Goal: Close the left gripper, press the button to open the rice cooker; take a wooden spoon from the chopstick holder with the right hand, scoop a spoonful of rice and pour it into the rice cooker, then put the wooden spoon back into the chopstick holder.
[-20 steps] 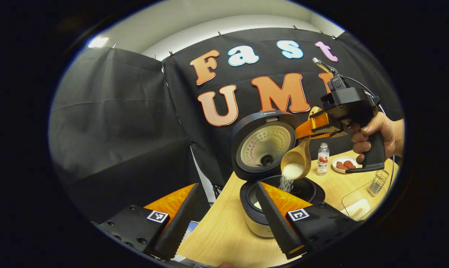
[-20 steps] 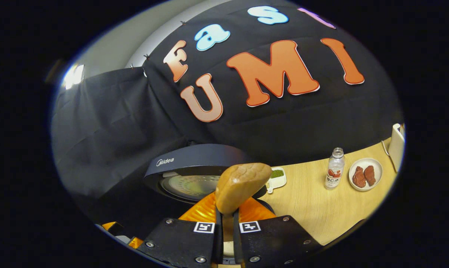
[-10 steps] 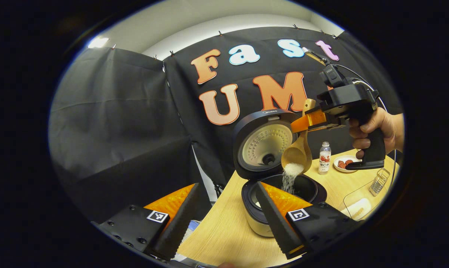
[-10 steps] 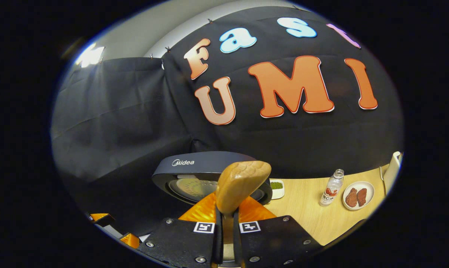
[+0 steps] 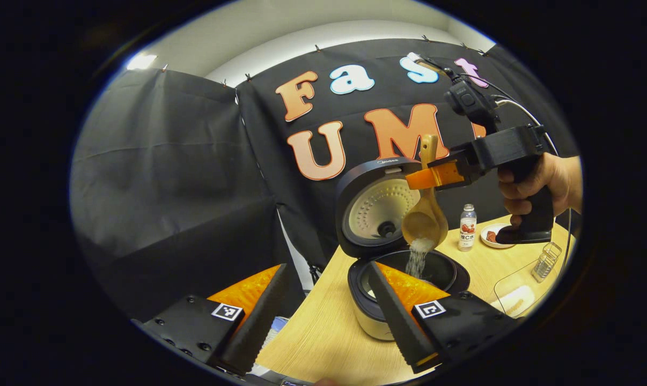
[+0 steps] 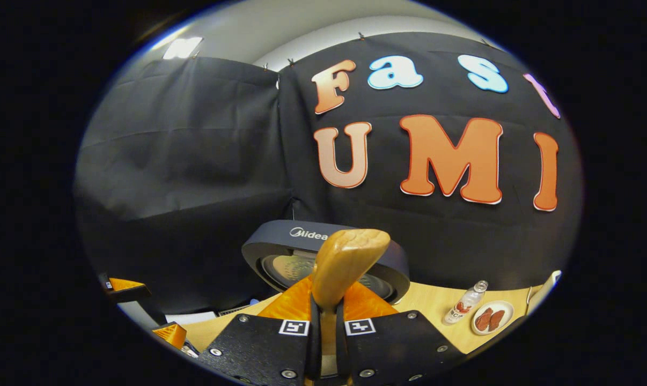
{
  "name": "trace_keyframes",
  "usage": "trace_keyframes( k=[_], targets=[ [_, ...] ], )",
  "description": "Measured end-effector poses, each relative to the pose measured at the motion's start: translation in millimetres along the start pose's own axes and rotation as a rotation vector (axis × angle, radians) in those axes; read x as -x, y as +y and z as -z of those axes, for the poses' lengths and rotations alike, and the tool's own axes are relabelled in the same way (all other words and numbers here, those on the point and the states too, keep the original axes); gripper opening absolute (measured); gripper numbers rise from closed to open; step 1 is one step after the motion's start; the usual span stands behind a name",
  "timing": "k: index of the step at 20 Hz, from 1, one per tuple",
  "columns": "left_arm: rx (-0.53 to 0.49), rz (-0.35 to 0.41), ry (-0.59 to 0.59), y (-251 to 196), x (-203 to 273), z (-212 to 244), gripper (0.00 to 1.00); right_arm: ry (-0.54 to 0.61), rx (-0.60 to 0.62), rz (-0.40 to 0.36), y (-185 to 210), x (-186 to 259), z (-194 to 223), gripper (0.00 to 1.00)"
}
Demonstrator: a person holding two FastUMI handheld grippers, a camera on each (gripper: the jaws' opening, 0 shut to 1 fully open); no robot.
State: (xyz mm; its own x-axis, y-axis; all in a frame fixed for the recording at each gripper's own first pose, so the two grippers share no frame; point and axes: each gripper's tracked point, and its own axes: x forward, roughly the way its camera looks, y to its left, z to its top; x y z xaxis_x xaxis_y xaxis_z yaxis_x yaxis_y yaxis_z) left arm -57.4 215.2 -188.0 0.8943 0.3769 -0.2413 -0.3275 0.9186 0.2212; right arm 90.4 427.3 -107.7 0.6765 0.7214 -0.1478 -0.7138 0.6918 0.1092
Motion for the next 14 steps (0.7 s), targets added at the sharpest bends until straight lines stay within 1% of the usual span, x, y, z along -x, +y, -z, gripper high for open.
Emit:
trace_keyframes(
  k=[2, 3, 5, 6, 8, 9, 10, 11, 12, 14],
  targets=[
    [0.0, -0.003, 0.002, 0.5, 0.9, 1.7, 0.94, -0.014, 0.074, -0.013, 6.5, -0.3, -2.4, 0.1],
    [0.0, -0.004, 0.004, 1.0, 0.8, 2.7, 1.0, -0.022, 0.106, -0.018, 10.1, 0.5, -4.3, 0.1],
    [-0.001, -0.009, 0.005, 2.9, 1.3, 4.2, 1.0, -0.026, 0.168, -0.027, 17.9, -0.1, -2.4, 0.1],
    [0.0, -0.012, 0.006, 4.5, 0.9, 4.8, 0.94, -0.03, 0.193, -0.031, 19.3, 0.5, -2.7, 0.1],
    [0.002, -0.018, 0.008, 7.0, 1.5, 5.2, 0.94, -0.044, 0.226, -0.045, 25.6, 4.4, -3.4, 0.1],
    [0.001, -0.022, 0.008, 7.9, 1.3, 6.2, 0.94, -0.051, 0.232, -0.046, 25.4, 6.7, -4.8, 0.1],
    [-0.001, -0.025, 0.01, 9.4, 2.0, 6.3, 1.0, -0.06, 0.231, -0.045, 24.0, 8.3, -7.1, 0.1],
    [-0.004, -0.027, 0.008, 10.1, 2.3, 6.2, 1.0, -0.065, 0.21, -0.045, 21.5, 11.1, -9.4, 0.1],
    [-0.008, -0.028, 0.005, 9.7, 2.2, 4.5, 0.94, -0.063, 0.175, -0.042, 15.6, 15.0, -10.4, 0.1],
    [-0.011, -0.025, 0.003, 7.8, 3.6, 5.3, 0.94, -0.064, 0.089, -0.025, -1.7, 24.3, -17.0, 0.1]
  ],
)
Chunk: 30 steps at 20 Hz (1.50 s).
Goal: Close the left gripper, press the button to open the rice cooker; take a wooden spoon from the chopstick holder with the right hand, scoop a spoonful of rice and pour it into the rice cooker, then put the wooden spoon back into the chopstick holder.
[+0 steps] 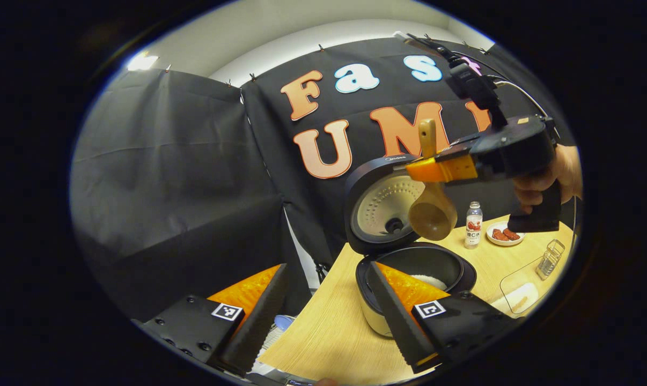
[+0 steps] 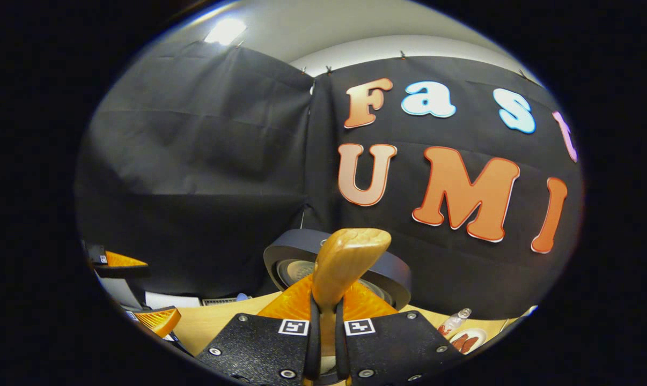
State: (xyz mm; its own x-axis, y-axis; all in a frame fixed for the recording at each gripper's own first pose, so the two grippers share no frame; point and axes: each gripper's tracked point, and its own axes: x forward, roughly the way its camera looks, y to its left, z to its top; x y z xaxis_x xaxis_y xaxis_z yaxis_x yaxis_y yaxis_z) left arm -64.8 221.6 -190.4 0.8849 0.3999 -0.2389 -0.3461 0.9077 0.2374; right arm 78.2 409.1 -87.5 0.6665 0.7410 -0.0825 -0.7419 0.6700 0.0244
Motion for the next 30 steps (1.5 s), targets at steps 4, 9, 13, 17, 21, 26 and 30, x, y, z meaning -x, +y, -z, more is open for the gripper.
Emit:
trace_keyframes(
  k=[4, 9, 13, 17, 21, 26, 30],
  targets=[
    [0.002, 0.017, 0.004, -7.5, 1.4, 1.2, 1.0, 0.02, -0.104, 0.073, -46.0, 35.7, 8.5, 0.1],
    [-0.014, 0.049, -0.002, -26.3, 2.9, -3.6, 1.0, 0.057, -0.308, 0.208, -108.9, 89.6, 47.1, 0.1],
    [-0.024, 0.075, 0.0, -45.5, 6.6, -6.6, 1.0, 0.095, -0.38, 0.362, -173.8, 142.1, 85.8, 0.1],
    [-0.02, 0.094, 0.004, -65.4, 10.1, -11.7, 1.0, 0.145, -0.42, 0.51, -235.8, 200.3, 120.9, 0.1],
    [-0.021, 0.102, 0.003, -80.9, 10.8, -19.5, 0.94, 0.2, -0.44, 0.607, -268.7, 242.3, 159.7, 0.1],
    [-0.034, 0.1, 0.002, -94.7, 14.3, -26.4, 0.94, 0.289, -0.441, 0.68, -294.9, 271.9, 212.2, 0.1],
    [-0.046, 0.088, 0.002, -99.5, 19.0, -31.1, 1.0, 0.35, -0.435, 0.697, -304.3, 279.4, 250.1, 0.1]
  ],
)
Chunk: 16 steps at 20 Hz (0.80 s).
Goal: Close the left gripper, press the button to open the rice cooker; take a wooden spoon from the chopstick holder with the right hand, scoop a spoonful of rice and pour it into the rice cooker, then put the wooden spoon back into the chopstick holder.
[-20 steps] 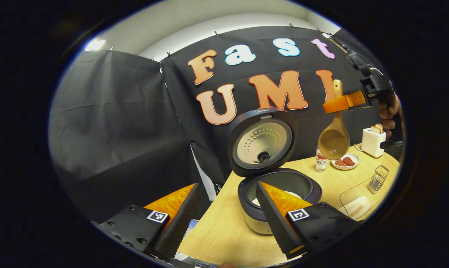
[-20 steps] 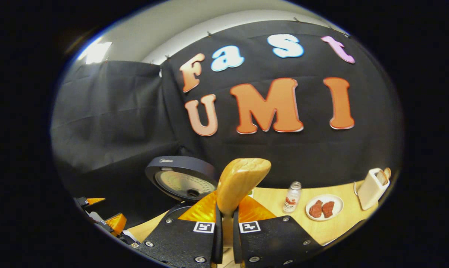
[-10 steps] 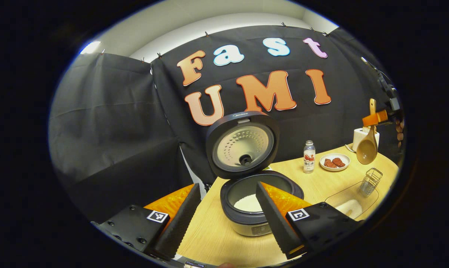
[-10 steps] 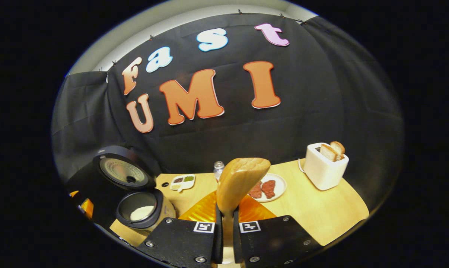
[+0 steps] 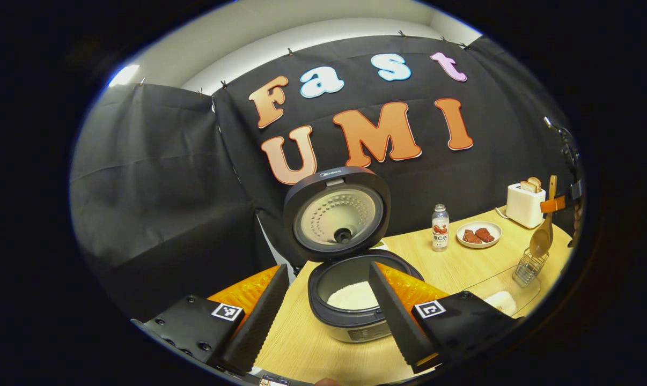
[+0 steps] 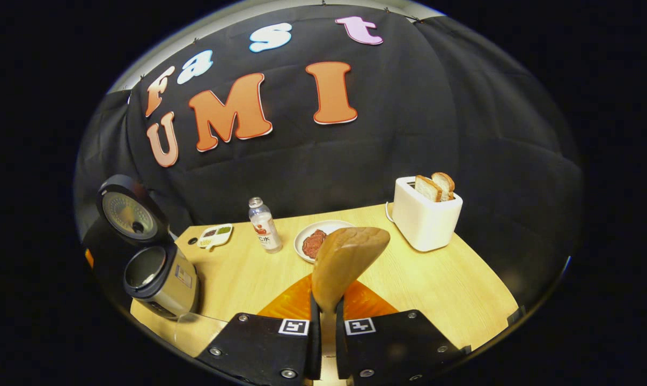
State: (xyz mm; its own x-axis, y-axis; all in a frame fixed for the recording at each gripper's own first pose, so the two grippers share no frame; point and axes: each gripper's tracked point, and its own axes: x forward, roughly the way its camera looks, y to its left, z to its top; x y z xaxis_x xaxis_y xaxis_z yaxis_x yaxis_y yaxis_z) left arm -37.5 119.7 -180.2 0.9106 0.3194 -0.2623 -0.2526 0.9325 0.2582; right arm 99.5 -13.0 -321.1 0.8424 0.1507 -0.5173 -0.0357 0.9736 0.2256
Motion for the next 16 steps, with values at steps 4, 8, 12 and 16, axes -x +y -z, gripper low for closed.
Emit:
trace_keyframes(
  k=[4, 8, 12, 16],
  targets=[
    [-0.006, -0.027, 0.002, 1.9, 3.3, -4.3, 0.94, 0.044, 0.007, 0.004, -7.1, -15.9, 23.7, 0.1],
    [-0.013, -0.038, 0.004, -4.6, 4.7, -11.1, 0.94, 0.093, 0.0, -0.016, -3.9, -26.1, 55.1, 0.1],
    [0.003, -0.021, -0.014, -19.3, 2.7, -20.4, 1.0, 0.139, 0.002, -0.007, -8.5, -27.7, 70.9, 0.1],
    [0.025, -0.011, -0.015, -23.2, -6.1, -25.0, 0.94, 0.194, 0.003, 0.012, -18.2, -21.1, 86.2, 0.13]
  ],
)
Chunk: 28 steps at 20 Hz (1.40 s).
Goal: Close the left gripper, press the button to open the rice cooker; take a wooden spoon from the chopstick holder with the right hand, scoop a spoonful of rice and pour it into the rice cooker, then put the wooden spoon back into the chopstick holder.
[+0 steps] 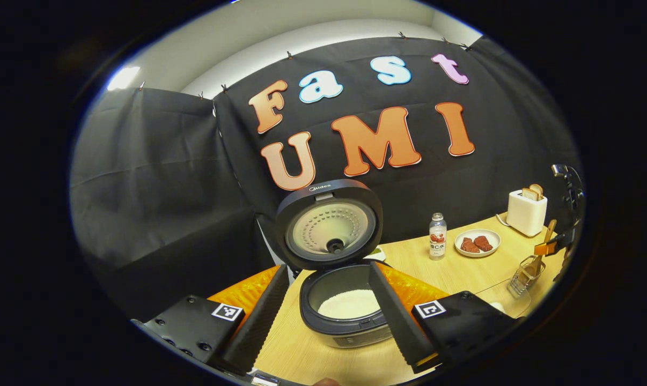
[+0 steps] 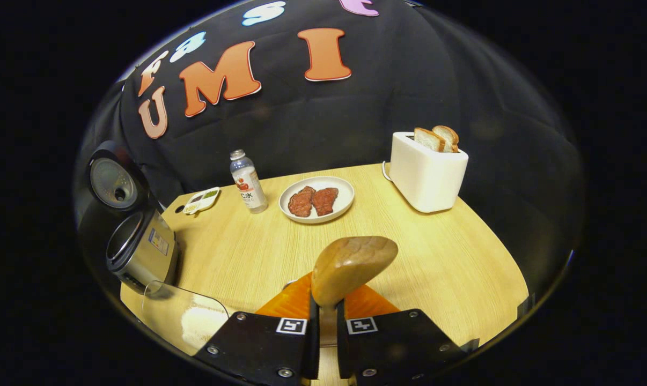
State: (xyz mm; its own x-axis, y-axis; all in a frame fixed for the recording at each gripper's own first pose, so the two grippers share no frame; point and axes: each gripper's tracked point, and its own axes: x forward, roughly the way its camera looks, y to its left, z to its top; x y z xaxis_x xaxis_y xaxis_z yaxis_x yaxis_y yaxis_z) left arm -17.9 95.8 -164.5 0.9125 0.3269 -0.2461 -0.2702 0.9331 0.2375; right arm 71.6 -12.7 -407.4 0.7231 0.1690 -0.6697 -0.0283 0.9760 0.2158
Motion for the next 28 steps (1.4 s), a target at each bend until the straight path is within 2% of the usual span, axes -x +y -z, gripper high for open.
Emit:
trace_keyframes(
  k=[1, 4, 5, 6, 7, 8, 9, 10, 11, 12, 13, 14, 15, 16, 17, 18, 19, 20, 21, 22, 25, 26, 28],
  targets=[
    [0.007, 0.002, 0.001, -0.1, -1.6, -1.0, 1.0, -0.007, -0.016, 0.002, -1.5, 2.5, -3.5, 0.13],
    [0.023, 0.008, -0.001, -1.4, -9.7, -5.6, 1.0, 0.023, -0.054, 0.012, -7.2, 6.3, -2.2, 0.17],
    [0.024, 0.011, -0.004, -1.3, -13.5, -5.3, 0.94, 0.029, -0.061, 0.021, -10.5, 8.8, -5.3, 0.13],
    [0.025, 0.01, -0.006, -0.2, -16.3, -7.5, 0.94, 0.028, -0.064, 0.032, -13.4, 10.2, -7.5, 0.2],
    [0.03, 0.014, -0.008, 0.0, -18.0, -9.9, 0.94, 0.028, -0.065, 0.045, -17.3, 12.4, -11.6, 0.23],
    [0.037, 0.017, -0.011, -0.2, -20.2, -12.8, 0.94, 0.023, -0.063, 0.057, -21.2, 16.7, -16.0, 0.17],
    [0.045, 0.019, -0.013, 0.3, -21.4, -16.5, 0.94, 0.015, -0.063, 0.07, -25.3, 20.5, -22.5, 0.31],
    [0.054, 0.02, -0.015, 1.2, -24.3, -20.8, 1.0, 0.002, -0.067, 0.074, -27.2, 25.5, -30.1, 0.39],
    [0.067, 0.022, -0.024, 2.8, -28.0, -27.5, 0.94, -0.014, -0.073, 0.079, -29.3, 31.5, -39.5, 0.41],
    [0.079, 0.02, -0.033, 4.1, -31.0, -35.5, 0.94, -0.031, -0.079, 0.083, -31.0, 36.5, -47.7, 0.44],
    [0.093, 0.018, -0.042, 5.8, -34.8, -43.5, 1.0, -0.05, -0.083, 0.087, -32.4, 41.4, -57.6, 0.54],
    [0.101, 0.014, -0.049, 7.2, -39.2, -51.7, 0.94, -0.071, -0.084, 0.085, -32.7, 54.9, -71.9, 0.6],
    [0.108, 0.004, -0.059, 10.6, -44.5, -59.6, 0.94, -0.095, -0.083, 0.087, -32.8, 61.0, -83.0, 0.62],
    [0.118, -0.003, -0.066, 13.0, -49.9, -69.2, 1.0, -0.116, -0.079, 0.086, -32.3, 67.4, -91.9, 0.68],
    [0.132, 0.001, -0.077, 10.8, -54.5, -79.2, 0.97, -0.136, -0.073, 0.084, -30.3, 74.7, -101.7, 0.7],
    [0.14, -0.001, -0.082, 9.5, -61.5, -88.8, 0.94, -0.154, -0.069, 0.079, -28.0, 81.3, -109.7, 0.72],
    [0.144, -0.006, -0.085, 10.0, -68.7, -97.4, 1.0, -0.17, -0.063, 0.074, -24.9, 87.0, -118.1, 0.74],
    [0.146, -0.013, -0.089, 9.6, -75.7, -106.6, 1.0, -0.187, -0.053, 0.069, -21.1, 92.4, -124.5, 0.75],
    [0.151, -0.019, -0.09, 9.9, -81.4, -114.8, 0.94, -0.203, -0.039, 0.065, -17.0, 98.4, -131.8, 0.75],
    [0.159, -0.026, -0.09, 10.0, -87.4, -121.3, 1.0, -0.218, -0.022, 0.063, -14.3, 102.8, -138.4, 0.76],
    [0.195, -0.047, -0.088, 12.8, -111.8, -142.8, 1.0, -0.251, 0.011, 0.053, -4.1, 117.8, -155.8, 0.76],
    [0.201, -0.053, -0.073, 13.6, -123.9, -146.8, 0.94, -0.259, 0.018, 0.049, -0.2, 121.9, -159.9, 0.76],
    [0.213, -0.062, -0.036, 13.2, -146.8, -150.5, 0.94, -0.265, 0.042, 0.045, 5.0, 126.5, -163.6, 0.77]
  ],
)
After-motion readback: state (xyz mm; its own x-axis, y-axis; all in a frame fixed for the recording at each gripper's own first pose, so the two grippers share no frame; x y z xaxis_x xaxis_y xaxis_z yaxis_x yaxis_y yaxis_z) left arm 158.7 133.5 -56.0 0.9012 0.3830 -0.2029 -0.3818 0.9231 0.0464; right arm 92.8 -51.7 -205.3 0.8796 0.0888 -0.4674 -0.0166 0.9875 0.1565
